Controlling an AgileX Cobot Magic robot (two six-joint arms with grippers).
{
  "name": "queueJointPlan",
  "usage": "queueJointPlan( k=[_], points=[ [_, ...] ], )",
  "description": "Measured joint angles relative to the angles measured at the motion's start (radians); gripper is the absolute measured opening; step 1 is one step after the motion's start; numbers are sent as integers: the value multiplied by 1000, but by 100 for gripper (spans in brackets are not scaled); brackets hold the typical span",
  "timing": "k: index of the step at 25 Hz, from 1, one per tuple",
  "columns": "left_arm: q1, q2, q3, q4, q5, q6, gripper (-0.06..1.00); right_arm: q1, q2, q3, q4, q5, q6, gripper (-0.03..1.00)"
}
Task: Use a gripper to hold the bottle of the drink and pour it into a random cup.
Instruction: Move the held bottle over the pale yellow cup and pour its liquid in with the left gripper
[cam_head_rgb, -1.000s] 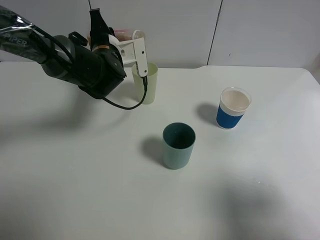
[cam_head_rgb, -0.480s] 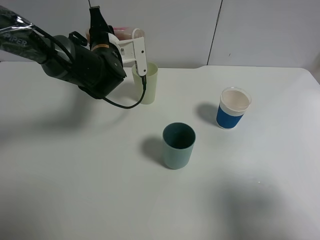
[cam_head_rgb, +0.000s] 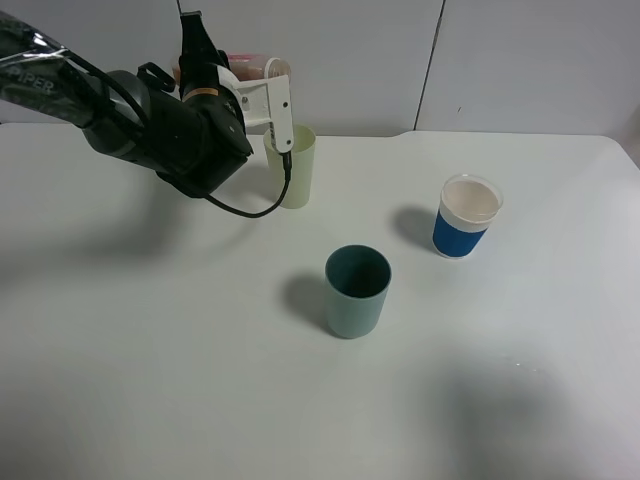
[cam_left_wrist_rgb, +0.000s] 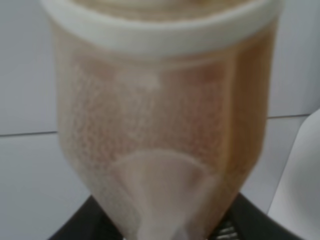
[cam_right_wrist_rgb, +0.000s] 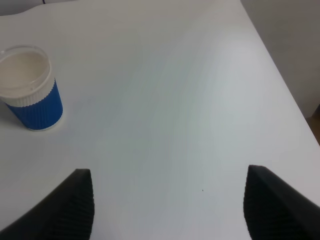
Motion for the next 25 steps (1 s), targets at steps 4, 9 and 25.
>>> queueJointPlan(
  k=[4,9,25],
  points=[
    [0,0,0,1,0,3,36,0,0,0,0,0,0,63],
    [0,0,0,1,-5,15,36,0,0,0,0,0,0,63],
    [0,0,0,4,-20,53,36,0,0,0,0,-1,0,63]
  ],
)
